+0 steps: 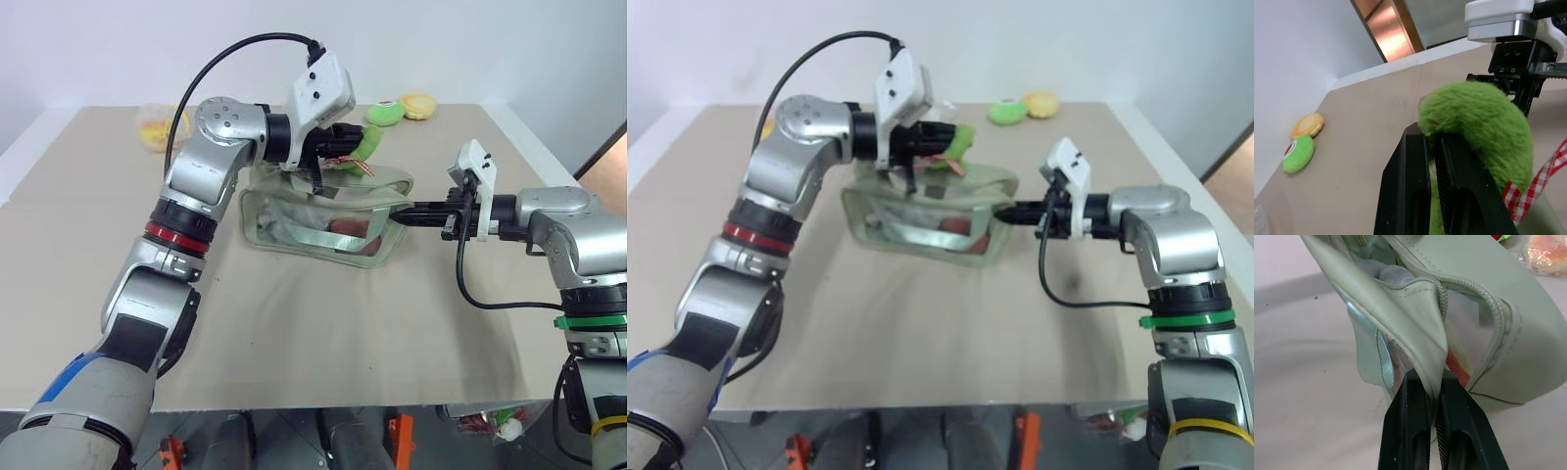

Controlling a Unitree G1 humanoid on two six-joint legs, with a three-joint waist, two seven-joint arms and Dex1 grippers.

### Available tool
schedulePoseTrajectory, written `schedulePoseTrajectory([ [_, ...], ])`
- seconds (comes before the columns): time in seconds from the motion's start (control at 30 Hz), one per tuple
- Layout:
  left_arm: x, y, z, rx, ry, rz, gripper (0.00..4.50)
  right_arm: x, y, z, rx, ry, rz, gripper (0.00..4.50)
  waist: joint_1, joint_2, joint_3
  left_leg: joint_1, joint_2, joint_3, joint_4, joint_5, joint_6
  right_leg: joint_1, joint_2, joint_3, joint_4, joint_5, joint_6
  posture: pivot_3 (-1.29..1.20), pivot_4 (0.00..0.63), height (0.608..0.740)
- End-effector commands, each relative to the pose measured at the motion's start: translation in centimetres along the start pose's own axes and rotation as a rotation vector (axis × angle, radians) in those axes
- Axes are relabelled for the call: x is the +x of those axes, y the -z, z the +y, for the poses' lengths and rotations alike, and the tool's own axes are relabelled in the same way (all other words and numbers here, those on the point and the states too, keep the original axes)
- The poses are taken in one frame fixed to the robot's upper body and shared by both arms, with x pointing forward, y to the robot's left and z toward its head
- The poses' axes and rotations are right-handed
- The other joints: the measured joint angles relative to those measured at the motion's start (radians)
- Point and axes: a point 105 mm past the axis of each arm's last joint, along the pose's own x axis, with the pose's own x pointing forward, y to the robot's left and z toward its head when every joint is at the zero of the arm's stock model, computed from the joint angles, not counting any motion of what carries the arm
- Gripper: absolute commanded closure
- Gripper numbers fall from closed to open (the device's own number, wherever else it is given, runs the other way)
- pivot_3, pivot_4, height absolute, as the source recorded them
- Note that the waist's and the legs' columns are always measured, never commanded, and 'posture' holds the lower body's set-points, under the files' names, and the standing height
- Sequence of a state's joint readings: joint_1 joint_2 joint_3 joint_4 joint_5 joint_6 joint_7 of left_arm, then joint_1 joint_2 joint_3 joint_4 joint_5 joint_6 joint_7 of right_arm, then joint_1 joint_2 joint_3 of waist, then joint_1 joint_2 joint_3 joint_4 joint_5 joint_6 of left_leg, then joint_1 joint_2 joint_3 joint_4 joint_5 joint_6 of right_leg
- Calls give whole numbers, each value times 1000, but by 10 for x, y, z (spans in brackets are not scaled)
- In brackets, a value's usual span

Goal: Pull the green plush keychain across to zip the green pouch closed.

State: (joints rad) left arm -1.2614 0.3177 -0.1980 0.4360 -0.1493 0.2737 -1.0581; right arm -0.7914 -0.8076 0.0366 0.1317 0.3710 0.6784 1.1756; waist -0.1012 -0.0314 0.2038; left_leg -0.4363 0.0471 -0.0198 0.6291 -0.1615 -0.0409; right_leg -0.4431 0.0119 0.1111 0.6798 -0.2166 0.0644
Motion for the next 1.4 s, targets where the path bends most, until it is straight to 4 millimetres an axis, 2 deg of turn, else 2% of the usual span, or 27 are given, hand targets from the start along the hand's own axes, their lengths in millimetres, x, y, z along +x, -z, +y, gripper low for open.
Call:
schedulePoseTrajectory([
  [0.03, -17, -15, 12, 16, -61, -36, 4226, -3, -17, 4, -56, -11, -44, 4500, 0, 0, 0, 0, 0, 0, 0, 0, 0, 0, 0, 0, 0, 0, 0, 0, 150, 740],
  [0.2, -45, -11, 29, -45, -142, -41, 4226, -1, -17, 5, -55, -14, -45, 4500, -1, 0, 0, 0, 0, 0, 0, 0, 0, 0, 0, 0, 0, 0, 0, 0, 150, 740],
  [0.4, -68, 2, 27, -57, -145, 12, 4226, 1, -18, 4, -55, -19, -46, 4500, 1, 0, 0, 0, 0, 0, 0, 0, 0, 0, 0, 0, 0, 0, 0, 0, 150, 740],
  [0.47, -70, 0, 26, -62, -142, 8, 3653, 3, -17, 4, -56, -21, -47, 4500, 1, 0, 0, 0, 0, 0, 0, 0, 0, 0, 0, 0, 0, 0, 0, 0, 150, 740],
  [0.53, -69, -3, 24, -76, -131, -7, 3332, 4, -18, 4, -57, -23, -47, 4500, 2, 0, 0, 0, 0, 0, 0, 0, 0, 0, 0, 0, 0, 0, 0, 0, 150, 740],
  [0.57, -69, -4, 22, -82, -118, -16, 2791, 4, -18, 4, -57, -23, -48, 4500, 1, 0, 0, 0, 0, 0, 0, 0, 0, 0, 0, -1, 0, 0, 0, 0, 150, 740],
  [0.6, -68, -6, 20, -81, -109, -21, 2583, 4, -18, 4, -57, -24, -49, 4500, 1, 0, 0, 0, 0, 0, 0, 0, 0, 0, 0, -1, 0, 0, 0, 0, 150, 740],
  [0.63, -68, -7, 20, -81, -112, -20, 1976, 5, -19, 4, -58, -25, -50, 4500, 1, 0, 0, 0, 0, 0, 0, 0, 0, 0, 0, -1, 0, 0, 0, 0, 150, 740],
  [0.7, -69, -7, 20, -76, -120, -14, 1400, 5, -19, 4, -59, -27, -51, 4500, 1, 0, 0, 0, 0, 0, 0, 0, 0, 0, 0, -1, 0, 0, 0, 0, 150, 740],
  [0.77, -70, -8, 21, -66, -127, -7, 572, 6, -20, 4, -59, -28, -52, 4500, 1, 0, 0, 0, 0, 0, 0, 0, 0, 0, 0, -1, 0, 0, 0, 0, 150, 740],
  [0.8, -72, -8, 22, -56, -132, -2, 400, 6, -20, 5, -60, -30, -52, 4500, 1, 0, 0, 0, 0, 0, 0, 0, 0, 0, 0, -1, 0, 0, 0, 0, 150, 740],
  [0.83, -74, -8, 23, -47, -140, 2, 41, 6, -20, 5, -61, -31, -52, 4500, 1, 0, 0, 0, 0, 0, 1, 0, 0, 0, 0, -1, 1, 0, 0, 0, 150, 740],
  [1.0, -105, -13, 28, -44, -183, -14, 41, 8, -20, 5, -61, -37, -51, 4500, -2, 0, 0, 1, 0, 0, 0, 0, 0, 0, 0, 0, 1, 0, 0, 0, 150, 740],
  [1.17, -142, -5, 14, -102, -152, -58, 41, 9, -19, 6, -56, -43, -53, 4500, -4, 0, 0, 1, 1, 0, 0, 0, 0, 0, 0, 0, 1, 0, 0, 0, 150, 740],
  [1.23, -154, 3, 10, -161, -160, -67, 41, 10, -18, 7, -53, -48, -53, 4500, -3, 0, 0, 1, 1, 0, 0, 0, 0, 0, 0, -1, 1, 0, -1, 0, 150, 740],
  [1.3, -162, 21, 6, -232, -173, -31, 41, 11, -17, 7, -48, -50, -55, 4500, -3, 0, 0, 1, 1, 0, 0, 0, 0, 0, 0, -1, 1, 0, 0, 0, 150, 740],
  [1.4, -162, 47, -12, -276, -141, 55, 41, 12, -16, 6, -46, -51, -56, 4500, -3, 0, 0, 2, 1, 0, 1, 0, 0, 1, 0, -1, 1, 0, 0, 0, 150, 740],
])
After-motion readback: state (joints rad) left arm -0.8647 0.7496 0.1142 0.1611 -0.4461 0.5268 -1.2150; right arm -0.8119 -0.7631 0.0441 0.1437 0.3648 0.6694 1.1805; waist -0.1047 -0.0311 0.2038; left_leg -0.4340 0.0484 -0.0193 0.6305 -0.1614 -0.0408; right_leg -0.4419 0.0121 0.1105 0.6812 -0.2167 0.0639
